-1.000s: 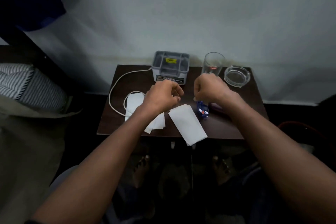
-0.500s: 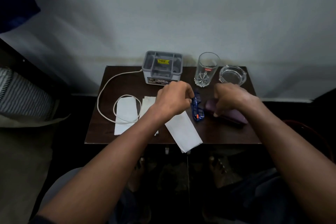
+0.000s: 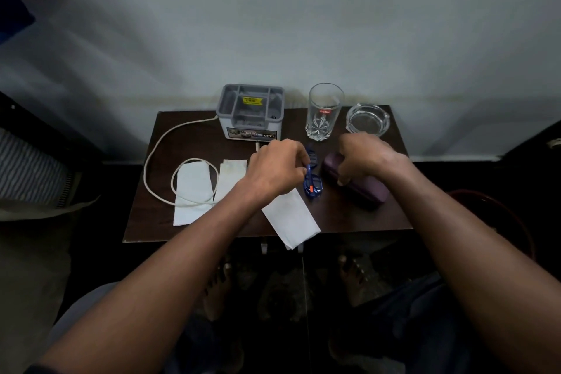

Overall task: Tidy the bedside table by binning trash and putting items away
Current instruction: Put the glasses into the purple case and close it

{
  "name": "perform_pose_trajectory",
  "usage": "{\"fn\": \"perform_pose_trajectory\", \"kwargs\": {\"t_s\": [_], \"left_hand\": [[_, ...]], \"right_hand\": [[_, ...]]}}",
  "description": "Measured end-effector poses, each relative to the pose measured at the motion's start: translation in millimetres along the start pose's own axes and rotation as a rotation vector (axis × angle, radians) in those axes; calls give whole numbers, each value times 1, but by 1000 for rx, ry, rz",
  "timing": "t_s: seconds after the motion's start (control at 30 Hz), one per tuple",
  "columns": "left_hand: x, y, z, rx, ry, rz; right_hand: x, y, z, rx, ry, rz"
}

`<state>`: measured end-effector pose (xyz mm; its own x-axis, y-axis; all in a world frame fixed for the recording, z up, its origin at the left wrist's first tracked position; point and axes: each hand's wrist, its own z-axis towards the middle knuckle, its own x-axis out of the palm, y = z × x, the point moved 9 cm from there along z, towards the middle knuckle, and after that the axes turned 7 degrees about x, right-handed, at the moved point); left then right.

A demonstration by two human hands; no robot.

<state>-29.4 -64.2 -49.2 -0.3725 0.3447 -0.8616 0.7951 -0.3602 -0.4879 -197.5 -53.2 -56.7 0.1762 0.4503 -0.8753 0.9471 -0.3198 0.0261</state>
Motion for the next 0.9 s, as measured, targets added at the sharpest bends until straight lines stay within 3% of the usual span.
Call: {"fn": "perform_pose_trajectory", "kwargs": {"t_s": [0.1,0.2,0.37,0.57,0.9], "left_hand": [[7,-7,5,-19,-18,-244],[15,-7,6,-86,-32,-552],[30,-6,0,-195,125,-913],[13,20,-2,-299,-4,-1101],[4,33,-18,-294,-24,-1312]], "right_hand": [[-15,-1,-3,-12,-3,173],[-12,-4,-6,-33,134,501],[-5,11,-8,-124,340,881],[-1,37,-15,-214,441,937],[11,72,-10,-301,533,1163]]}}
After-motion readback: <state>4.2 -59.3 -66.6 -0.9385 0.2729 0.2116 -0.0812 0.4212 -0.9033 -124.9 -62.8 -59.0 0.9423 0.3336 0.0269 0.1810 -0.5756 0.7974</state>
